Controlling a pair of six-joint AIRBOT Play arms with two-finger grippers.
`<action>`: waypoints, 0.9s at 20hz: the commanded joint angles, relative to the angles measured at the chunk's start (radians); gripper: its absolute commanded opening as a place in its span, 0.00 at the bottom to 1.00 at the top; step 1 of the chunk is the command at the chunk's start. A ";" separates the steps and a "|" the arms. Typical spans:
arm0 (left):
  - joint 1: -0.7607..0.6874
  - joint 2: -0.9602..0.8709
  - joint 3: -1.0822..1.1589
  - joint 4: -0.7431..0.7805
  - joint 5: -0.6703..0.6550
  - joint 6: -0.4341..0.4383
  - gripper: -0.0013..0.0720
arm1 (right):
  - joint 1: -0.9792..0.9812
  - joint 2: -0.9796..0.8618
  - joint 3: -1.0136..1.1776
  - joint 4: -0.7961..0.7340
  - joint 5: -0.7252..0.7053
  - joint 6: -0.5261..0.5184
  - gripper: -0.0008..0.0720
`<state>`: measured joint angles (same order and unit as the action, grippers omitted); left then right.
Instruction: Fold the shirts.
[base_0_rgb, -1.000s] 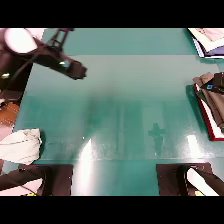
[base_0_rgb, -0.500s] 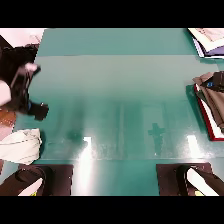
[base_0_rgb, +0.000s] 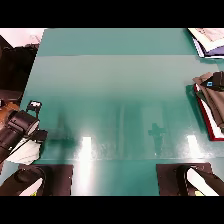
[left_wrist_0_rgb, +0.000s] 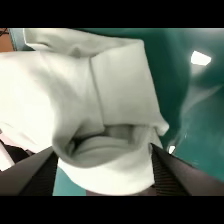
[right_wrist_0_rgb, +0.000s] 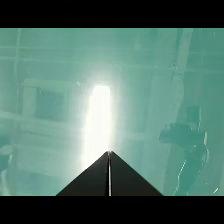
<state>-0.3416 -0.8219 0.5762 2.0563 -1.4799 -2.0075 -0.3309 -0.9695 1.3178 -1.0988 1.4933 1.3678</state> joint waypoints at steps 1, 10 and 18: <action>0.001 0.002 -0.040 0.021 0.067 -0.064 0.90 | 0.001 0.001 0.000 0.000 0.009 -0.001 0.04; -0.005 0.003 0.160 -0.005 0.137 0.023 0.05 | 0.001 0.001 0.000 0.001 0.036 0.000 0.04; -0.185 -0.056 1.017 -0.577 0.363 0.543 0.05 | 0.001 0.001 0.000 0.008 0.024 0.000 0.04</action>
<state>-0.4778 -0.8425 1.3441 1.7267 -1.2140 -1.6382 -0.3309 -0.9695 1.3178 -1.0931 1.5223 1.3670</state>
